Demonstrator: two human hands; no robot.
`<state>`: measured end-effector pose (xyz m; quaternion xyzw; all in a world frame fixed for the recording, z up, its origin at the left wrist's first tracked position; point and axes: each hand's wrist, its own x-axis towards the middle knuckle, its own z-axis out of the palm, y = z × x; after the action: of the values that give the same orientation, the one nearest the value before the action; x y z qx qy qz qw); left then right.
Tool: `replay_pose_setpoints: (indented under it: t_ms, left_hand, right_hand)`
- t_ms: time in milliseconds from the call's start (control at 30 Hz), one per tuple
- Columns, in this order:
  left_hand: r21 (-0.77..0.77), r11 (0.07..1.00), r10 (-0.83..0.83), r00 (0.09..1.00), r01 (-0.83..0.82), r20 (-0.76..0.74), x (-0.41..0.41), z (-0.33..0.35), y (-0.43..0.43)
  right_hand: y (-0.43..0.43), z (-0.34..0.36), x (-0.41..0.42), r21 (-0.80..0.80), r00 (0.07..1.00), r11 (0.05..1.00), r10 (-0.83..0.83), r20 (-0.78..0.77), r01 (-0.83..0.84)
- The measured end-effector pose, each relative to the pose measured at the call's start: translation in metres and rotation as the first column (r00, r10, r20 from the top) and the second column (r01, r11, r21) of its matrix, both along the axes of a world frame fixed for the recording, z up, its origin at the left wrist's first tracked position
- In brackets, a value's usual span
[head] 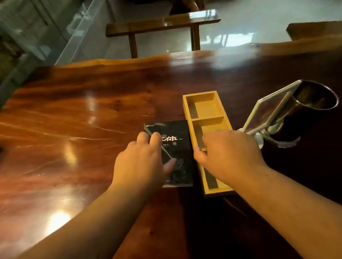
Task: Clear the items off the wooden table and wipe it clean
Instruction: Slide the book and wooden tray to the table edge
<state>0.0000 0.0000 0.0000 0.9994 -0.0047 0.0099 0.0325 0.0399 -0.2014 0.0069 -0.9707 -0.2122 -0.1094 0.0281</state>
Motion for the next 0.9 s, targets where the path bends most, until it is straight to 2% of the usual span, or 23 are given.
replay_pose_setpoints:
  t_ms: [100, 200, 333, 567, 700, 833, 900]
  left_hand:
    - [0.004, 0.987, 0.16, 0.977, -0.161, -0.141, -0.003, -0.029, 0.003]
    - [-0.014, 0.954, 0.283, 0.919, -0.298, -0.276, -0.009, -0.048, 0.005]
    - [-0.165, 0.863, 0.392, 0.839, -0.477, -0.377, -0.003, -0.055, 0.006]
    - [-0.285, 0.681, 0.46, 0.696, -0.675, -0.551, 0.008, -0.057, 0.013]
    - [-0.38, 0.634, 0.421, 0.713, -0.673, -0.561, 0.005, -0.064, 0.019]
    - [-0.528, 0.485, 0.416, 0.715, -0.697, -0.562, 0.0, -0.067, 0.026]
    - [-0.648, 0.33, 0.386, 0.725, -0.686, -0.57, -0.004, -0.066, 0.03]
  right_hand:
    - [0.004, -0.024, 0.004, -0.107, 0.992, 0.992, -0.081, -0.097, 0.071]
    - [0.006, -0.039, 0.001, -0.127, 0.971, 0.987, -0.122, -0.208, 0.097]
    - [0.009, -0.045, 0.003, -0.162, 0.92, 0.978, -0.181, -0.349, 0.131]
    - [0.017, -0.051, 0.002, -0.204, 0.882, 0.966, -0.231, -0.41, 0.158]
    - [0.021, -0.059, 0.003, -0.178, 0.844, 0.962, -0.266, -0.465, 0.206]
    - [0.02, -0.056, 0.0, -0.13, 0.813, 0.969, -0.247, -0.527, 0.21]
    - [0.024, -0.052, 0.001, -0.148, 0.798, 0.966, -0.26, -0.544, 0.213]
